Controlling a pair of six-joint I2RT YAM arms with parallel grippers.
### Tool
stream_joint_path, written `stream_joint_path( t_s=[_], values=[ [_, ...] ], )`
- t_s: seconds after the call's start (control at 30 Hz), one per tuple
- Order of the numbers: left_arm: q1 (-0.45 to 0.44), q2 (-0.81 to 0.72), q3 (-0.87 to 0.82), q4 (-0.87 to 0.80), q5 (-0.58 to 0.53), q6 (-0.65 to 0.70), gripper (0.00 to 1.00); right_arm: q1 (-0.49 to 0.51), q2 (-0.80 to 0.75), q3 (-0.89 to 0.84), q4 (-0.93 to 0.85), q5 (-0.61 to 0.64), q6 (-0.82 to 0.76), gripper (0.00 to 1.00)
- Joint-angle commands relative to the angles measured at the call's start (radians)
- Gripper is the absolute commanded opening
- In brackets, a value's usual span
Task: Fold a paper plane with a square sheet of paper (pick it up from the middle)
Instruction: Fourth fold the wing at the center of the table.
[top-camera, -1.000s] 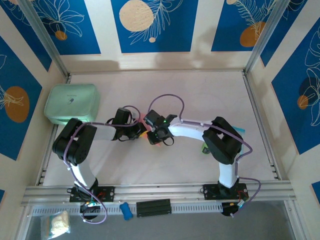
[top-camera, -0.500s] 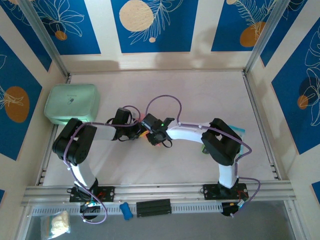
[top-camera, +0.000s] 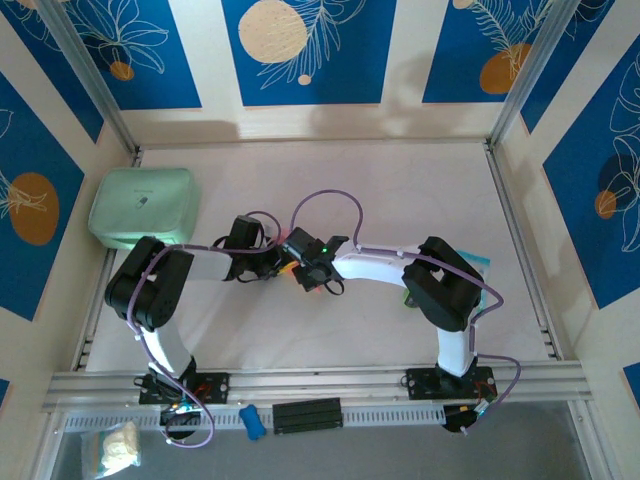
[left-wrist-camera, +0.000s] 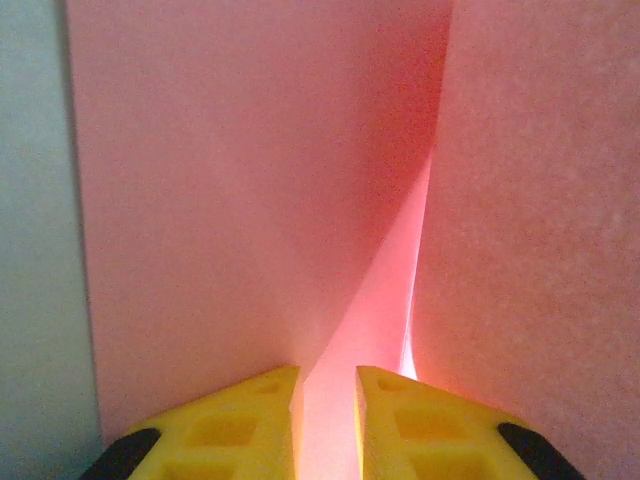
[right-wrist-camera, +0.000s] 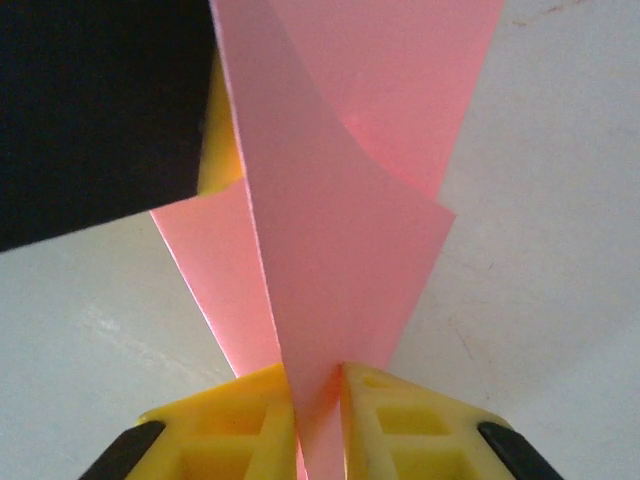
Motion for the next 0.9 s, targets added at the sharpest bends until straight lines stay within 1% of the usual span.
stream_joint_path(
  t_s=[0.0,0.17,0.27,0.37,0.5,0.63,0.73,0.87],
  values=[
    [-0.005,0.017,0.011,-0.053,-0.021,0.002,0.22,-0.002,0.009,-0.017,0.015,0.007,0.001,0.15],
    [-0.006,0.004,0.011,-0.051,-0.021,0.001,0.22,-0.011,0.003,-0.025,0.030,-0.032,-0.005,0.07],
    [-0.004,-0.020,0.016,-0.054,-0.022,0.002,0.22,-0.025,-0.009,-0.043,0.052,-0.077,-0.011,0.04],
    [-0.004,-0.050,0.021,-0.061,-0.026,0.013,0.22,-0.056,-0.024,-0.069,0.092,-0.184,-0.014,0.02],
    [-0.001,-0.086,0.018,-0.073,-0.036,0.031,0.23,-0.107,-0.042,-0.106,0.156,-0.355,-0.017,0.01],
    [0.003,-0.108,-0.004,-0.055,-0.043,0.042,0.23,-0.157,-0.050,-0.125,0.190,-0.489,-0.008,0.01],
    [0.004,-0.110,-0.022,-0.019,-0.037,0.042,0.24,-0.194,-0.053,-0.129,0.205,-0.576,0.003,0.01],
    [0.004,-0.094,-0.043,0.074,-0.006,0.021,0.25,-0.237,-0.047,-0.131,0.222,-0.678,0.024,0.02]
  ],
)
